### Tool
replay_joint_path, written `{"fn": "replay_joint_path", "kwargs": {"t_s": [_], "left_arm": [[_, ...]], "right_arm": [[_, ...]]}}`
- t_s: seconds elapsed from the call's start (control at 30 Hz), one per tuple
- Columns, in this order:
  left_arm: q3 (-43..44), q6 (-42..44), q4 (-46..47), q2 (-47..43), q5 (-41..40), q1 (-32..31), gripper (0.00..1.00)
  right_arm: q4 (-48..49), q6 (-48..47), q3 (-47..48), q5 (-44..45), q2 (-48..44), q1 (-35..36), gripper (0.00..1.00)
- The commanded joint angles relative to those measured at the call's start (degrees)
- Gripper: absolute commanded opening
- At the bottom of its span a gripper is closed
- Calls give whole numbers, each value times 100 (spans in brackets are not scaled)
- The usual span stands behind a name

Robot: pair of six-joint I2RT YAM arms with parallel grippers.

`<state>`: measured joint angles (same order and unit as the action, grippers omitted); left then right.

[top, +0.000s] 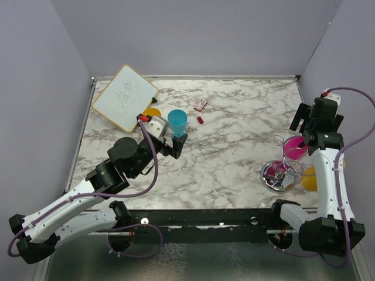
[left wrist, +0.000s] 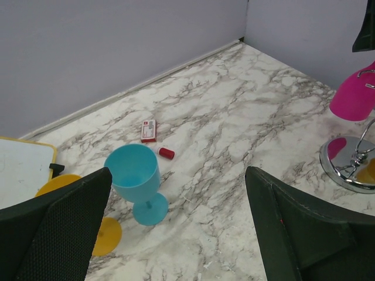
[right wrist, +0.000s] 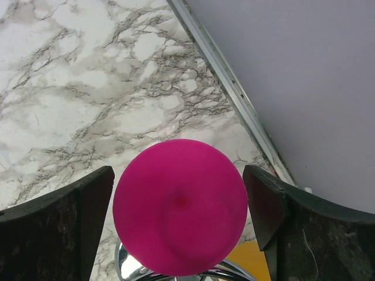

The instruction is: Take the wine glass off the wine glass rack

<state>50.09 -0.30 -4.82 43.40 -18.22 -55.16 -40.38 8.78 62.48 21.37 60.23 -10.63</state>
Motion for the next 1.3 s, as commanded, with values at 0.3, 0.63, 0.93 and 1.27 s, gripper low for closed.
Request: {"fn": "replay_joint_path", "kwargs": {"t_s": [0.3,0.63,0.93,1.27], "left_arm": [[-34,54,63,-2,-108,-24,99],[-40,40,66,-7,-84,-30,99],[-42,42,68,14,-77,-54,99],[-42,47,60,25,-65,-65,99]], "right_arm": [[206,98,-103,-22,-303,-44,86],[132,114,-65,-116,-266,-44,81],[101,88,-94,-58,-278,-44,84],[114,101,-157,-188,-274,-44,82]]}}
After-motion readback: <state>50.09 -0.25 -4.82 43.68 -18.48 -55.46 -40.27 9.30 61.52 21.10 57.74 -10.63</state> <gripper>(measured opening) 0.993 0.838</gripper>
